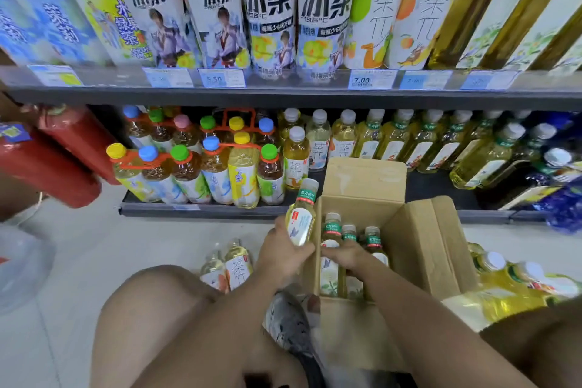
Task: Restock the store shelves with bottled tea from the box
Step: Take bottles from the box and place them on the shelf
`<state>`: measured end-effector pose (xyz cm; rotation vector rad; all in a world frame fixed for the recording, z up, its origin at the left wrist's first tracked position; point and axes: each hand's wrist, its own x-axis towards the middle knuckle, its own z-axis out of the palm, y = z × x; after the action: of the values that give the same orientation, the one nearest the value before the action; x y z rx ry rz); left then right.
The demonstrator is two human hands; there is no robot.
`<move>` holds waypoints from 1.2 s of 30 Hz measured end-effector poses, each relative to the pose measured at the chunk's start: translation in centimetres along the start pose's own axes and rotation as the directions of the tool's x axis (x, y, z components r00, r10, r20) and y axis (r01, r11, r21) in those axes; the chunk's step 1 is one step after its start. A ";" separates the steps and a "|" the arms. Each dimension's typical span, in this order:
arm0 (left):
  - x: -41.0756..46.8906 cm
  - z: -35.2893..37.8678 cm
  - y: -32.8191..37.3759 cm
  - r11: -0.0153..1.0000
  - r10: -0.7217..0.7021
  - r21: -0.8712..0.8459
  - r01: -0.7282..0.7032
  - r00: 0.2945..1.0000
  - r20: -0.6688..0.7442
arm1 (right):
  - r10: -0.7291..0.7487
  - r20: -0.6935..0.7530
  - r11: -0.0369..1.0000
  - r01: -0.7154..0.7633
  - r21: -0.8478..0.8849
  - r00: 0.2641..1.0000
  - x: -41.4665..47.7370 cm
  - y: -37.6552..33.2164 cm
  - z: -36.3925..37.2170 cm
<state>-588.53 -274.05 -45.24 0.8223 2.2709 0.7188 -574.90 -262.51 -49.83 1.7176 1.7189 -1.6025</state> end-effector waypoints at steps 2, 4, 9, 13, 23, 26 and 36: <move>0.0 0.0 0.0 1.000 0.001 0.003 -0.001 1.000 -0.009 | -0.002 -0.024 1.000 0.002 -0.001 1.000 0.1 0.2 0.2; 0.1 0.0 -0.1 1.000 0.001 -0.003 -0.001 1.000 -0.008 | 0.007 -0.004 0.998 -0.006 0.057 1.000 0.3 0.1 0.3; -0.3 -0.4 0.2 0.999 0.034 -0.023 -0.034 0.999 -0.027 | -0.020 0.001 0.994 0.020 0.108 1.000 -1.2 -0.1 -0.9; -1.3 -1.4 1.7 0.992 0.110 -0.049 -0.114 0.991 -0.077 | -0.084 -0.006 0.978 0.083 0.189 0.996 -3.8 0.1 -2.2; -6.9 -6.1 9.0 0.917 0.384 -0.057 -0.395 0.913 -0.136 | -0.464 -0.289 0.863 0.501 0.066 0.837 -16.0 -4.1 -8.6; -9.2 -9.0 13.6 0.874 0.467 -0.046 -0.484 0.861 -0.203 | -0.564 -0.330 0.813 0.580 -0.058 0.757 -20.5 -6.8 -12.1; -12.4 -20.7 30.0 0.745 0.617 0.012 -0.667 0.681 -0.393 | -0.807 -0.446 0.551 0.764 -0.335 0.387 -38.4 -18.3 -24.4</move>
<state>-584.17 -268.63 -7.38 1.5719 2.1897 1.4428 -566.39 -259.89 -1.60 1.4462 3.2478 -1.2620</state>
